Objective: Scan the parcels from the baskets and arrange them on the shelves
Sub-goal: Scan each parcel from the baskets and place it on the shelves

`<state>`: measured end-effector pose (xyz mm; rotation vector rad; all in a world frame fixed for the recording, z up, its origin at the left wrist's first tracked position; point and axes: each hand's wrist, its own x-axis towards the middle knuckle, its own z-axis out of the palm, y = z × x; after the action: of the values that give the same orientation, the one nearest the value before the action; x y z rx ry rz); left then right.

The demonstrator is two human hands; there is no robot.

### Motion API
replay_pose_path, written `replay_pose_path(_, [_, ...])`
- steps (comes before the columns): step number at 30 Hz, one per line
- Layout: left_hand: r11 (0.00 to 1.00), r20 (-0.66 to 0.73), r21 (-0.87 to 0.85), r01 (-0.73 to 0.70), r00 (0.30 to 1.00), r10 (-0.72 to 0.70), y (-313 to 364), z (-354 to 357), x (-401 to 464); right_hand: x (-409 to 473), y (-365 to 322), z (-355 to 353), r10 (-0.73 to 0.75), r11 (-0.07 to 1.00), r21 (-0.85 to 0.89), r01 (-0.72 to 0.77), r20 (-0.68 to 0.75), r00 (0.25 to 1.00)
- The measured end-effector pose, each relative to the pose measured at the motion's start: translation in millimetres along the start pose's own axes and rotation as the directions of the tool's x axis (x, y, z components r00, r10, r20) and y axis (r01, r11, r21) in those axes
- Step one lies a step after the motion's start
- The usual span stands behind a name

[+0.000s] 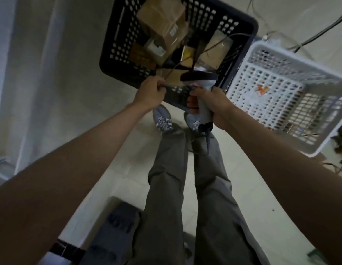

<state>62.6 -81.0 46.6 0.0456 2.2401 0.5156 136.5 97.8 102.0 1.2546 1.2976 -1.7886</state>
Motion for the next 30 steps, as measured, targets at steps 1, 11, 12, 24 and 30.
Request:
replay_pose_path(1, [1.0,-0.001,0.02,-0.002,1.0,0.002,-5,5,17,17,5,2,0.008,1.0,0.016,-0.008,0.003,1.0])
replay_pose_path(11, [0.97,0.083,0.243,0.022,0.996,-0.043,-63,51,152,140,48,7,0.073,0.98,0.189,-0.068,-0.021,0.997])
replay_pose_path(12, [0.965,0.108,0.26,0.025,0.993,-0.055,-66,58,162,148,54,6,0.088,0.974,0.213,-0.08,-0.026,0.996])
replay_pose_path(24, [0.805,0.243,0.576,-0.143,0.97,-0.002,-76,119,251,201,87,4,0.135,0.929,0.352,-0.116,-0.029,0.99])
replay_pose_path(30, [0.582,0.146,0.799,-0.15,0.988,0.055,-93,149,258,216,79,5,0.162,0.877,0.458,-0.142,-0.004,0.987])
